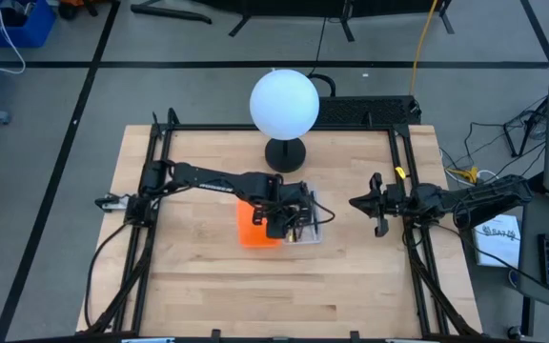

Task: Pick & place school supplies into a supply box
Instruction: Put the yellow pen into the pencil box, then return to Home Position

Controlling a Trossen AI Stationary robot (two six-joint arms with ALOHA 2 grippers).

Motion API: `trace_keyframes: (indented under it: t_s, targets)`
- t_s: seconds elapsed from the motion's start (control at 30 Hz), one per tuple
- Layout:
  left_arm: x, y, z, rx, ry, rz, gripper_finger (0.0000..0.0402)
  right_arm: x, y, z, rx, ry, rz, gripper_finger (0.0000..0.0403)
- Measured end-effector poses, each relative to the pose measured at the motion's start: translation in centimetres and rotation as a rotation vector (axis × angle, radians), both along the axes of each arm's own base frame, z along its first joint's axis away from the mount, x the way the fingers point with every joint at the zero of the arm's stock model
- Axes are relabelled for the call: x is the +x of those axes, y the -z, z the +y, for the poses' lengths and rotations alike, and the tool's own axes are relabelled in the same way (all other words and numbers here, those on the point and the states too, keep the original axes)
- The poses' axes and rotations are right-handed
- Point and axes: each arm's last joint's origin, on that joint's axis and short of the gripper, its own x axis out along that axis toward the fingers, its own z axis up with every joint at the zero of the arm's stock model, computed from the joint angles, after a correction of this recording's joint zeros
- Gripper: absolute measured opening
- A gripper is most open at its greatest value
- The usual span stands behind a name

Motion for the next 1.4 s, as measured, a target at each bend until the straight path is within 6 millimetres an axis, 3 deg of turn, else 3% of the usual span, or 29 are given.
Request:
trace_keyframes:
  t_s: [0.3,0.57,0.93,1.2,1.4]
  targets:
    - [-0.4,3.4,2.2,0.020,-0.018,-0.049,0.0019,0.0,-0.2,0.0,0.003,0.000,-0.021,0.0000]
    - [-0.6,4.2,3.6,-0.033,-0.071,-0.071,0.0019,0.0,-0.4,0.0,0.006,0.000,-0.040,0.0000]
    - [-0.9,5.1,3.6,-0.043,-0.075,-0.072,0.0041,0.0,-0.4,0.0,0.006,0.000,-0.042,0.0000]
    - [-0.6,5.1,3.8,-0.023,-0.249,-0.077,0.0081,0.0,-0.4,0.0,0.004,0.000,-0.042,0.0000]
    - [-0.6,4.9,2.7,0.021,-0.271,-0.081,0.0086,0.0,-0.3,0.0,-0.015,0.002,-0.031,0.0000]
